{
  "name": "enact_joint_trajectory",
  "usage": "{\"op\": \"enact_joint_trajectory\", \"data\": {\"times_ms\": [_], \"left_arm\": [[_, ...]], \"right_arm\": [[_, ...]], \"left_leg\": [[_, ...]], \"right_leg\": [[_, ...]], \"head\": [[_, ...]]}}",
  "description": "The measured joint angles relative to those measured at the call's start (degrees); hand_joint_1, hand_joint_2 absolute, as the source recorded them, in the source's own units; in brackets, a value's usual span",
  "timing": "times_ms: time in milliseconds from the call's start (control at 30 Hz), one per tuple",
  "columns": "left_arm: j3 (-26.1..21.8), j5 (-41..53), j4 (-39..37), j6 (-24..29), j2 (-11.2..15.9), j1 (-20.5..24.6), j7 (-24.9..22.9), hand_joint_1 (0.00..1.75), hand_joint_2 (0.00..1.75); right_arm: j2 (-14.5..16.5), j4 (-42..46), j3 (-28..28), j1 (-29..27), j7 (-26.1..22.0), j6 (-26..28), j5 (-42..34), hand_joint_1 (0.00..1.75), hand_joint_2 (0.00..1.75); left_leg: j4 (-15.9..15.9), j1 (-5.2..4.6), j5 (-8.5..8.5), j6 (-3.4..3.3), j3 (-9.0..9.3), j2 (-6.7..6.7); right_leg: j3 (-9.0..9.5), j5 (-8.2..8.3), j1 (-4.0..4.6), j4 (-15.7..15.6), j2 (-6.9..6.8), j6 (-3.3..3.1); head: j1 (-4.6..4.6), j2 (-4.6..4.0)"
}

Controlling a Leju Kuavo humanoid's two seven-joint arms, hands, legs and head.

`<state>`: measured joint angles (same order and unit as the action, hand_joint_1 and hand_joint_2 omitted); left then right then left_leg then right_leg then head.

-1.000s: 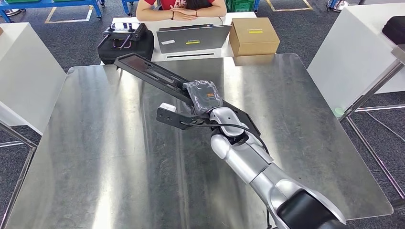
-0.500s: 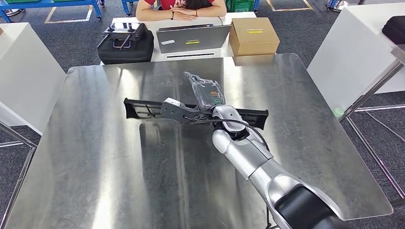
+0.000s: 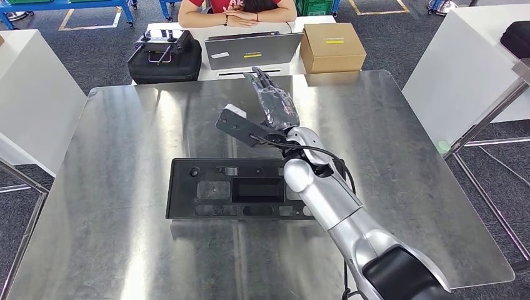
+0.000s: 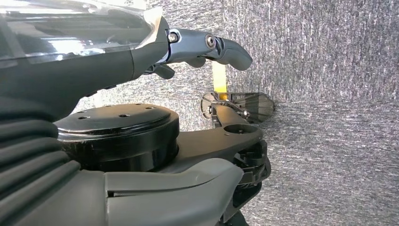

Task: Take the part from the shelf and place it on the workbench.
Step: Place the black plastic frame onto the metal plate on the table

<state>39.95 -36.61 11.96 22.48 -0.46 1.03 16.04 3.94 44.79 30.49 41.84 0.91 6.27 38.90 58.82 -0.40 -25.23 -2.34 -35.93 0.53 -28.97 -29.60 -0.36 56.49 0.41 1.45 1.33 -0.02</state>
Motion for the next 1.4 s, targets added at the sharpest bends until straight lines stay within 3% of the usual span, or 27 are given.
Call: {"op": "enact_joint_trajectory", "data": {"times_ms": [200, 500, 700, 900, 1000, 1167, 1233, 1333, 1400], "left_arm": [[0.00, 0.02, -0.16, -0.36, 0.08, -0.04, 0.10, 0.00, 0.00], [-0.01, 0.00, -0.39, -0.24, 0.09, -0.04, 0.32, 0.00, 0.00], [-0.10, -0.15, -0.44, -0.19, 0.08, -0.08, 1.33, 0.00, 0.00], [-0.59, 0.00, -0.44, -0.24, 0.03, -0.11, 1.97, 0.00, 0.00], [-0.77, -0.25, -0.44, 0.46, -0.21, -0.09, 2.03, 0.00, 0.00], [-1.39, -0.68, -0.44, 1.70, -0.88, 0.12, 1.67, 0.00, 0.00], [-1.49, -0.69, -0.43, 1.79, -1.14, 0.21, 1.61, 0.00, 0.00], [-1.76, -0.68, -0.44, 1.79, -1.44, 0.36, 1.57, 0.00, 0.00], [-1.93, -0.67, -0.44, 1.80, -1.60, 0.38, 1.56, 0.00, 0.00]], "right_arm": [[-0.39, 13.96, -4.55, -3.64, -4.34, -4.73, -18.78, 0.00, 0.00], [-0.97, 24.99, -6.41, -6.39, -6.80, -7.16, -26.60, 0.00, 0.00], [-0.98, 33.30, -6.43, -9.11, -9.55, -14.06, -44.52, 0.00, 0.00], [-1.12, 40.50, -6.24, -12.14, -8.80, -22.69, -62.61, 0.00, 0.00], [-1.39, 43.04, -6.13, -13.19, -8.88, -23.97, -64.77, 0.00, 0.00], [-1.76, 46.74, -5.90, -14.08, -9.04, -24.58, -65.40, 0.00, 0.00], [-1.91, 47.76, -5.84, -14.16, -9.12, -24.74, -65.54, 0.00, 0.00], [-2.50, 48.53, -5.66, -14.73, -9.26, -25.07, -65.12, 0.00, 0.00], [-2.90, 48.98, -5.56, -15.32, -9.37, -25.14, -64.38, 0.00, 0.00]], "left_leg": [[0.00, 0.00, -0.02, 0.03, 0.00, -0.01], [0.00, 0.01, -0.03, 0.03, 0.01, -0.03], [0.00, 0.01, -0.05, 0.07, 0.01, -0.02], [-0.01, 0.01, -0.10, 0.13, 0.01, -0.02], [0.10, -0.09, -0.25, -0.04, 0.01, 0.00], [-0.30, -0.17, -0.52, -0.94, 0.44, -0.04], [-1.40, 0.22, -0.16, -1.40, 1.47, -0.19], [-1.94, 0.49, 0.08, -1.71, 2.20, -0.35], [-1.90, 0.57, 0.00, -1.59, 2.15, -0.30]], "right_leg": [[-0.02, -0.01, 0.00, 0.00, 0.00, 0.00], [-0.02, -0.01, 0.00, 0.00, 0.01, 0.00], [-0.02, -0.02, 0.00, 0.00, 0.00, -0.01], [-0.02, -0.04, 0.00, 0.00, 0.00, -0.02], [0.00, -0.03, -0.10, -0.11, 0.01, 0.05], [0.22, -0.23, -0.27, -0.31, 0.05, 0.65], [-0.55, -1.30, -0.11, 1.75, 0.04, 0.77], [-6.30, -5.22, -0.28, 12.30, 0.01, 0.42], [-9.31, -5.89, -0.58, 16.44, 0.00, 0.91]], "head": [[-0.02, 0.00], [-0.01, 0.00], [-0.02, 0.00], [-0.02, 0.00], [-0.01, 0.00], [-0.01, 0.01], [0.05, 0.01], [0.20, 0.00], [0.20, 0.00]]}}
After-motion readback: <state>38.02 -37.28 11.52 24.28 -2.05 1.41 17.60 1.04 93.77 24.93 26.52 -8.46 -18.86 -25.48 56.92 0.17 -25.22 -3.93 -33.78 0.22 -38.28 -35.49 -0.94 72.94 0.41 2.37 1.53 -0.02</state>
